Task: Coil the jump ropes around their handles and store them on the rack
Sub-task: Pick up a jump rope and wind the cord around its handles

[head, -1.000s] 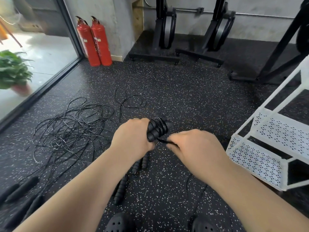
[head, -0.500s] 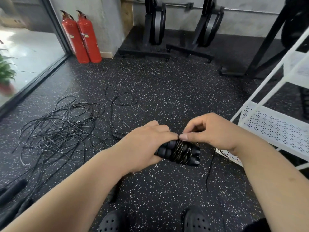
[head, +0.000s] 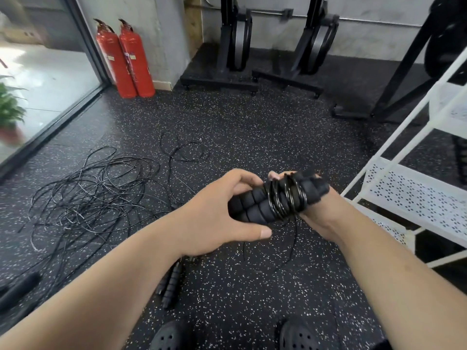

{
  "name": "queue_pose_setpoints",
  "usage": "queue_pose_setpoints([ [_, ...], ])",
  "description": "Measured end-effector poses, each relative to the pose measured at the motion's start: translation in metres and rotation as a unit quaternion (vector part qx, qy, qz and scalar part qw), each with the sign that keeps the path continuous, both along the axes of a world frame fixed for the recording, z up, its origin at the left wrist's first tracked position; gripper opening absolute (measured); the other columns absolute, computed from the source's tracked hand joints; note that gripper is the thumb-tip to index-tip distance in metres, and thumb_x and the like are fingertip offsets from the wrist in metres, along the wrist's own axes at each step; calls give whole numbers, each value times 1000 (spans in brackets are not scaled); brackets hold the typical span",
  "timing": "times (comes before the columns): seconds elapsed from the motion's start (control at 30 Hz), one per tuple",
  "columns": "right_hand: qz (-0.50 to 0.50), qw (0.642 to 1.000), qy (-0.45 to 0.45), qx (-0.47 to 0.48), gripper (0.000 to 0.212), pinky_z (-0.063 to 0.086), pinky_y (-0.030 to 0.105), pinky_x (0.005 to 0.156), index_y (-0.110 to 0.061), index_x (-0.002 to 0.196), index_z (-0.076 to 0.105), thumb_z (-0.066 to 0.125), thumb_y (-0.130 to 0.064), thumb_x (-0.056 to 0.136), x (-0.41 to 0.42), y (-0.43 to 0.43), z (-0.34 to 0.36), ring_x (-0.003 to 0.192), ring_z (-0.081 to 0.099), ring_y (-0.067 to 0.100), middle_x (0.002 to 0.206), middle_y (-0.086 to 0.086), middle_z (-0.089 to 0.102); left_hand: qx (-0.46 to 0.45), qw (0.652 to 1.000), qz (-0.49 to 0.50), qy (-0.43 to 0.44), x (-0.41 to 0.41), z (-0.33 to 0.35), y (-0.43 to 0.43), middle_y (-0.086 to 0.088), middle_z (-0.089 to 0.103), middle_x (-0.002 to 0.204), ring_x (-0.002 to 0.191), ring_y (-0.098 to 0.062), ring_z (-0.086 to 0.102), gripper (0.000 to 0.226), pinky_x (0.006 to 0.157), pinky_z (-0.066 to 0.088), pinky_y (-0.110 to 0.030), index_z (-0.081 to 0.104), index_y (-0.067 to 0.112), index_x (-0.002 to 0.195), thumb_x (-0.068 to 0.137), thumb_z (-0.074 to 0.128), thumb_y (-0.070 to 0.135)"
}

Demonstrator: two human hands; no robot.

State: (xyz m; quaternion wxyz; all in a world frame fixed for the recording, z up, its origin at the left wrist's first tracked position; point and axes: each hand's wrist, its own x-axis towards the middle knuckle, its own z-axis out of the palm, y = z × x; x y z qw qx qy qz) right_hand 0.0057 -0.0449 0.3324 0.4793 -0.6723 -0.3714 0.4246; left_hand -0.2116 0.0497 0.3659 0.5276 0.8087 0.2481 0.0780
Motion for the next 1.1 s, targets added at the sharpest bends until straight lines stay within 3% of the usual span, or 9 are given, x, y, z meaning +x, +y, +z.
queue_pose_setpoints([
  [0.03, -9, 1000, -16, -5, 25, 51, 48, 100, -16, 87, 79, 63, -20, 106, -4, 3, -4, 101, 74, 28, 96, 6, 81, -9, 1000, 16, -8, 0, 1, 1, 22, 74, 121, 111, -1, 71, 64, 105, 50, -32, 51, 40, 129, 82, 93, 28],
  [0.13, -30, 998, -47, -8, 38, 45, 34, 67, -10, 69, 67, 54, -7, 104, -21, 10, -8, 60, 55, 18, 65, 8, 65, 6, 996, 83, -18, 0, -4, 6, 22, 76, 116, 105, 1, 72, 62, 99, 52, -29, 51, 40, 129, 84, 91, 31],
  [0.27, 18, 980, -193, -52, 38, 38, 28, 52, -20, 72, 63, 52, -21, 109, -40, 17, -17, 43, 49, 7, 50, -5, 61, 126, 982, 139, 27, -2, -18, 14, 26, 68, 115, 102, 8, 64, 69, 88, 48, -20, 44, 41, 138, 84, 87, 46],
  [0.37, 100, 956, -264, -75, 26, 38, 26, 48, -35, 86, 61, 52, -34, 111, -50, 16, -16, 44, 50, 1, 62, -5, 68, 175, 968, 170, 59, -3, -23, 21, 25, 61, 113, 101, 5, 60, 73, 82, 46, -18, 43, 38, 142, 84, 86, 49],
  [0.5, 137, 920, -359, -72, 17, 48, 31, 53, -40, 100, 64, 51, -42, 110, -59, 8, -10, 57, 62, 11, 71, -5, 69, 208, 946, 225, 110, -7, -30, 39, 12, 67, 120, 106, -14, 64, 76, 92, 52, -34, 51, 28, 143, 80, 89, 46],
  [0.63, 141, 855, -494, -79, 29, 58, 38, 75, -42, 130, 65, 51, -53, 107, -68, -2, 5, 85, 68, 14, 94, -11, 74, 272, 922, 217, 169, -4, -41, 44, 4, 65, 106, 96, -23, 64, 49, 88, 56, -43, 60, 23, 113, 78, 87, 43],
  [0.77, 122, 819, -558, -49, 31, 53, 33, 65, -41, 120, 70, 50, -59, 105, -61, -5, 15, 76, 64, 11, 81, -13, 69, 316, 910, 189, 190, 3, -48, 38, 1, 61, 103, 95, -27, 63, 44, 83, 54, -41, 60, 22, 108, 78, 84, 42],
  [0.93, 99, 826, -554, -26, 27, 51, 31, 62, -45, 105, 75, 62, -67, 95, -52, -8, 17, 71, 62, 7, 77, -16, 68, 360, 903, 83, 220, 10, -51, 29, 5, 61, 107, 100, -26, 66, 40, 83, 59, -44, 58, 27, 107, 78, 82, 39],
  [1.1, 96, 881, -461, -53, 26, 50, 29, 65, -42, 83, 75, 84, -66, 77, -27, -11, 21, 69, 62, -1, 68, -22, 67, 403, 896, -70, 172, 15, -51, 14, 14, 55, 113, 110, -15, 57, 50, 92, 54, -42, 54, 34, 118, 81, 88, 39],
])
